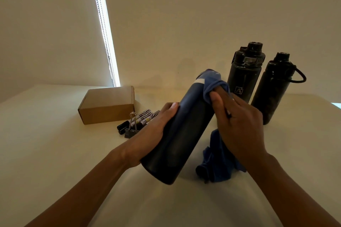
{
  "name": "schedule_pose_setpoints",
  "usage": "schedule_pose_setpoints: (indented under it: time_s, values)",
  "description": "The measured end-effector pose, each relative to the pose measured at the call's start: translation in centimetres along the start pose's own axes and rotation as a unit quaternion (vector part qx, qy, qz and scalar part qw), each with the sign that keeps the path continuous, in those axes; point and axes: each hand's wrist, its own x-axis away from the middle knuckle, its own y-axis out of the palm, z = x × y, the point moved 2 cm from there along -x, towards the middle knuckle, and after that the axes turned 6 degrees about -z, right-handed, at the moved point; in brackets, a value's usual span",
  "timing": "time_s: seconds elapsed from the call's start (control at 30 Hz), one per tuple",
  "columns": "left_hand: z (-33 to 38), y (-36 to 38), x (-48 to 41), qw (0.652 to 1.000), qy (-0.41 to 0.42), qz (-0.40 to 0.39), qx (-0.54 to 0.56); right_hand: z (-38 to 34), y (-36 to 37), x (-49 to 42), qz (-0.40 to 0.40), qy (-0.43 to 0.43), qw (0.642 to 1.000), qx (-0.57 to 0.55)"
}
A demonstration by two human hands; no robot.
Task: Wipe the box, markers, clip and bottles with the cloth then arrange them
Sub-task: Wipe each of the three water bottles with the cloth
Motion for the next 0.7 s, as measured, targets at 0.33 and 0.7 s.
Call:
schedule_pose_setpoints:
  time_s: [0.33,0.7]
  values:
    - [0.0,-2.6,0.0,0.987,0.036,0.116,0.104,-7.4,3.2,3.3,-0.260,-0.233,0.937,0.009]
    - [-0.1,-3.1,-0.2,0.968,0.058,0.158,0.187,-6.7,3.4,3.7,-0.161,-0.279,0.946,-0.017]
